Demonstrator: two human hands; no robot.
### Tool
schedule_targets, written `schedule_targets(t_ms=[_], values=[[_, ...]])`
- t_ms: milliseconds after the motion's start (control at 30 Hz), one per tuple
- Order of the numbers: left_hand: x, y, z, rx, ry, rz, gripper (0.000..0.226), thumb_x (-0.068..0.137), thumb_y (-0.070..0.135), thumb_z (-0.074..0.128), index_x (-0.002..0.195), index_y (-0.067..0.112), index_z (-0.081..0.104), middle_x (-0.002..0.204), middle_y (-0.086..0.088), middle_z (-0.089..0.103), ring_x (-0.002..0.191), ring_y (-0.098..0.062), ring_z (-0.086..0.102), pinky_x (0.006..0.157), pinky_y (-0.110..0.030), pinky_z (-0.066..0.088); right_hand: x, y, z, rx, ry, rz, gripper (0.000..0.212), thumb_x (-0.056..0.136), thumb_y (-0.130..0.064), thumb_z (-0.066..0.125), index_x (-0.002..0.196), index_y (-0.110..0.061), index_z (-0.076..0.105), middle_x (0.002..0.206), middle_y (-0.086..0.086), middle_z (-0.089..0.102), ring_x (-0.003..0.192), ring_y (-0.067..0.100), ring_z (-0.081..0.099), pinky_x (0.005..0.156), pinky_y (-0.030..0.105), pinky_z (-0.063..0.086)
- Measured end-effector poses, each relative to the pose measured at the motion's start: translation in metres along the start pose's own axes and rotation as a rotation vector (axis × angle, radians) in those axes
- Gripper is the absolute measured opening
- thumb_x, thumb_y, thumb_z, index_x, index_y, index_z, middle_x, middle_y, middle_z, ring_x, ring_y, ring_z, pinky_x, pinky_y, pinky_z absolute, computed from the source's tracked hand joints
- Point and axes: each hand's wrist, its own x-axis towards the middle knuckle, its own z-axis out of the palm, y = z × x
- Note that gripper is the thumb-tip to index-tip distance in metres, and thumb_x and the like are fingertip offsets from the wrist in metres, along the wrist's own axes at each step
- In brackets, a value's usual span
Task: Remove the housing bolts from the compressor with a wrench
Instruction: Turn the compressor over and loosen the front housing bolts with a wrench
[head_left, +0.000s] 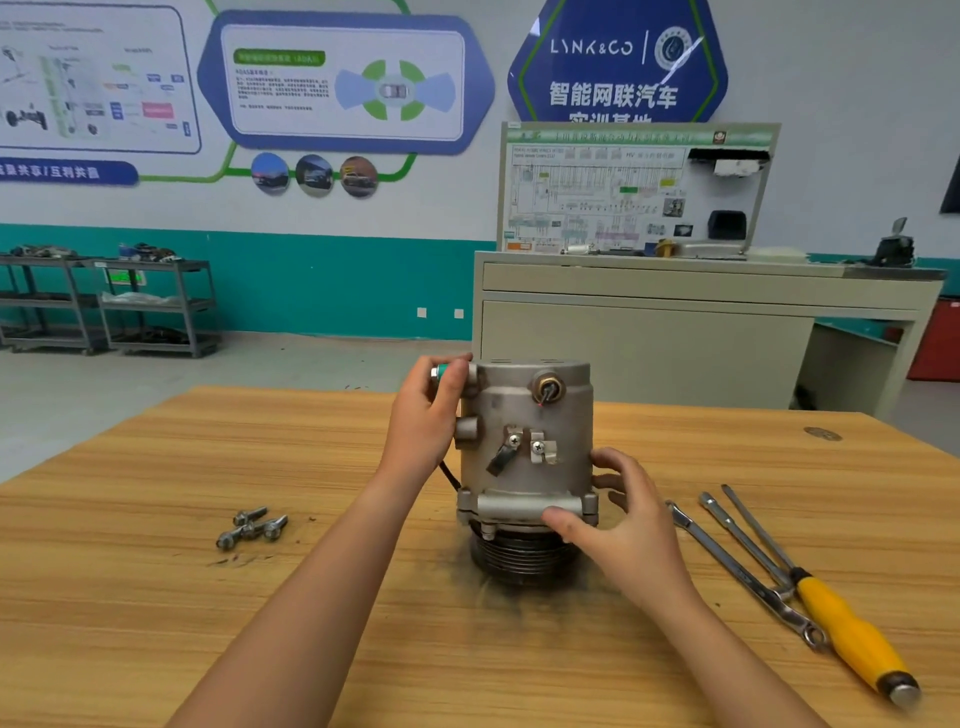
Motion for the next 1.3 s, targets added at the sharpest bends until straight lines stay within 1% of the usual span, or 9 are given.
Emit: schedule_targets(t_ms=[133,200,333,500,633,767,933,1067,1300], values=[[0.003,-0.001,0.005,-0.057,-0.020,-0.008,0.020,0.092,0.042,0.042,0.096,0.034,0.060,0.090,0.009,0.062,0.080,0.007,0.057,0.064,-0.006,0.043,0.009,0.000,0.000,0.071,-0.185,0.093,0.123,0.040,-0.071,0.068,0.141,-0.046,0.002,0.143,-0.017,0.026,0.122,0.000,0.031,0.094,0.021,0.036],[0.003,-0.001,0.004,-0.073,-0.025,-0.021,0.029,0.082,0.054,0.041,0.095,0.037,0.060,0.093,0.006,0.062,0.085,0.002,0.058,0.066,-0.009,0.045,0.012,0.001,0.001,0.073,-0.216,0.074,0.124,0.041,-0.070,0.070,0.139,-0.049,-0.001,0.137,-0.020,0.030,0.116,-0.004,0.034,0.084,0.012,0.035],[0.002,-0.005,0.002,-0.063,-0.028,-0.017,0.037,0.075,0.061,0.038,0.095,0.038,0.059,0.090,0.007,0.060,0.086,-0.001,0.058,0.073,-0.025,0.050,0.020,0.005,-0.002,0.028,-0.219,0.062,0.123,0.046,-0.063,0.076,0.143,-0.045,0.004,0.141,-0.014,0.035,0.120,0.003,0.035,0.093,0.025,0.035],[0.009,-0.004,0.001,0.003,-0.122,0.015,0.016,0.098,0.037,0.038,0.101,0.034,0.053,0.100,0.012,0.056,0.086,0.010,0.054,0.077,-0.013,0.046,0.024,0.007,-0.004,0.130,-0.342,0.101,0.126,0.041,-0.069,0.069,0.140,-0.048,-0.006,0.137,-0.016,0.035,0.121,0.005,0.039,0.097,0.030,0.039],[0.013,0.001,0.002,0.036,-0.151,0.026,0.028,0.090,0.038,0.033,0.100,0.028,0.057,0.104,0.008,0.055,0.088,0.018,0.049,0.072,0.000,0.037,0.025,0.010,0.000,0.186,-0.361,0.090,0.132,0.035,-0.078,0.068,0.138,-0.050,-0.009,0.121,-0.037,0.029,0.110,-0.006,0.042,0.083,0.012,0.040],[0.012,-0.004,0.006,-0.148,-0.090,-0.109,0.036,0.079,0.045,0.036,0.093,0.027,0.063,0.094,0.018,0.062,0.087,0.005,0.058,0.076,-0.020,0.046,0.024,0.010,0.005,0.216,-0.316,0.081,0.123,0.041,-0.066,0.071,0.138,-0.053,-0.002,0.130,-0.025,0.035,0.114,-0.004,0.043,0.083,0.013,0.043],[0.007,0.001,0.008,-0.183,0.031,-0.181,0.034,0.088,0.046,0.036,0.083,0.032,0.067,0.102,0.002,0.062,0.107,-0.031,0.057,0.088,-0.051,0.046,0.021,0.005,0.005,0.170,-0.281,0.064,0.122,0.043,-0.063,0.071,0.141,-0.050,-0.001,0.137,-0.016,0.036,0.120,0.004,0.042,0.087,0.016,0.042],[-0.001,0.008,0.009,-0.173,0.057,-0.182,0.035,0.094,0.042,0.036,0.083,0.030,0.067,0.102,0.000,0.063,0.106,-0.033,0.057,0.086,-0.052,0.047,0.011,0.000,0.003,0.175,-0.275,0.059,0.123,0.042,-0.061,0.070,0.143,-0.046,0.001,0.137,-0.016,0.037,0.122,0.006,0.043,0.097,0.031,0.045],[-0.014,0.022,0.006,-0.173,0.050,-0.187,0.036,0.093,0.040,0.037,0.084,0.027,0.069,0.093,0.003,0.064,0.095,-0.022,0.058,0.079,-0.043,0.046,-0.009,-0.010,-0.004,0.184,-0.293,0.079,0.121,0.041,-0.064,0.069,0.139,-0.053,-0.001,0.122,-0.038,0.033,0.111,-0.013,0.040,0.086,0.012,0.040]])
